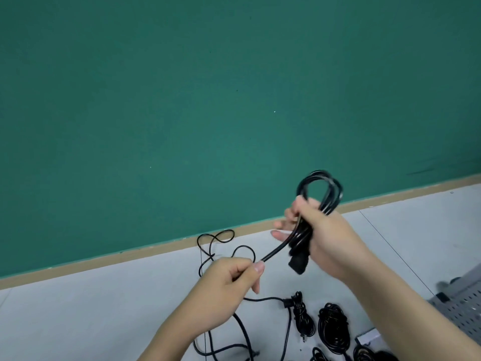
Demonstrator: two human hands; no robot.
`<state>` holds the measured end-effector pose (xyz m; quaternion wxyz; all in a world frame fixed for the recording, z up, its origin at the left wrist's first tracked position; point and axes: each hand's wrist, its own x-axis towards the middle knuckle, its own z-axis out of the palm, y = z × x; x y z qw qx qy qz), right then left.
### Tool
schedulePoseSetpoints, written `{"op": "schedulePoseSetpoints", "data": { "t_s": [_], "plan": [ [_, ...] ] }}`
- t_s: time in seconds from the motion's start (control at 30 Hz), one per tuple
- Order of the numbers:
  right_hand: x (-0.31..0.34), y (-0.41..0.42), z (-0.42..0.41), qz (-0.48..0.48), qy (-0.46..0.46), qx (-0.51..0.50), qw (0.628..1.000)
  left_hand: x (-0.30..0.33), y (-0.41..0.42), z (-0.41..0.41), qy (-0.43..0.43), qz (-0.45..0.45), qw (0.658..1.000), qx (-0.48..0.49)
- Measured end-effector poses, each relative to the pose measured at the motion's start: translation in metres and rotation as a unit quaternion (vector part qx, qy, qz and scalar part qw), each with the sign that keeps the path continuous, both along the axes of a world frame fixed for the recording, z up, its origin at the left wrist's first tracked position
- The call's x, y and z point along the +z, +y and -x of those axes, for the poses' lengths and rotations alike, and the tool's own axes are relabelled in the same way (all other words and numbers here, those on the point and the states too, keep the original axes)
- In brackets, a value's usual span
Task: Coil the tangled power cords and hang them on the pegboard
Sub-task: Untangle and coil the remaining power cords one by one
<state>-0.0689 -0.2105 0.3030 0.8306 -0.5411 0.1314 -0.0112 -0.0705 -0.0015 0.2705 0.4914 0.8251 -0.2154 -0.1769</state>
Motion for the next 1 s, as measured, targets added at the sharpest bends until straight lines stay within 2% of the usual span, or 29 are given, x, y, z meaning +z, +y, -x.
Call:
{"op": "schedulePoseSetpoints", "data": {
  "t_s": [0.07,0.13,0.2,0.27,0.37,0.47,0.6,0.67,0.77,0.83,0.93,1.0],
  "plan": [
    [0.009,-0.02,-0.006,-0.173,0.003,-0.042,0.984,0.005,0.011,-0.006,-0.02,0.006,0.999,0.026],
    [0.014,-0.037,-0.009,-0.219,0.003,-0.065,0.974,0.009,0.021,-0.013,-0.04,0.027,0.998,0.041],
    [0.012,-0.042,-0.01,-0.174,-0.005,-0.068,0.982,0.014,0.026,-0.014,-0.048,0.048,0.996,0.053],
    [0.005,-0.036,-0.009,-0.083,-0.006,-0.046,0.995,0.015,0.028,-0.012,-0.052,0.068,0.994,0.065],
    [-0.006,-0.012,0.001,0.053,0.024,0.07,0.996,0.018,0.029,-0.009,-0.056,0.113,0.988,0.09],
    [-0.01,0.018,0.019,0.14,0.037,0.203,0.969,0.022,0.025,-0.008,-0.051,0.131,0.987,0.077],
    [-0.003,0.043,0.036,0.1,0.05,0.318,0.941,0.018,0.014,-0.005,-0.05,0.13,0.989,0.056],
    [0.003,0.043,0.035,0.162,0.028,0.368,0.915,0.01,0.014,-0.004,-0.055,0.121,0.986,0.098],
    [0.002,0.041,0.032,0.272,0.079,0.398,0.872,0.001,0.017,-0.004,-0.09,0.083,0.978,0.17],
    [-0.003,0.039,0.031,0.235,0.114,0.421,0.869,-0.002,0.019,-0.005,-0.096,0.079,0.975,0.185],
    [-0.005,0.032,0.026,0.064,0.139,0.392,0.907,-0.002,0.021,-0.012,-0.087,0.097,0.977,0.167],
    [0.002,0.023,0.019,-0.058,0.105,0.342,0.932,0.0,0.022,-0.015,-0.045,0.124,0.979,0.154]
  ]
}}
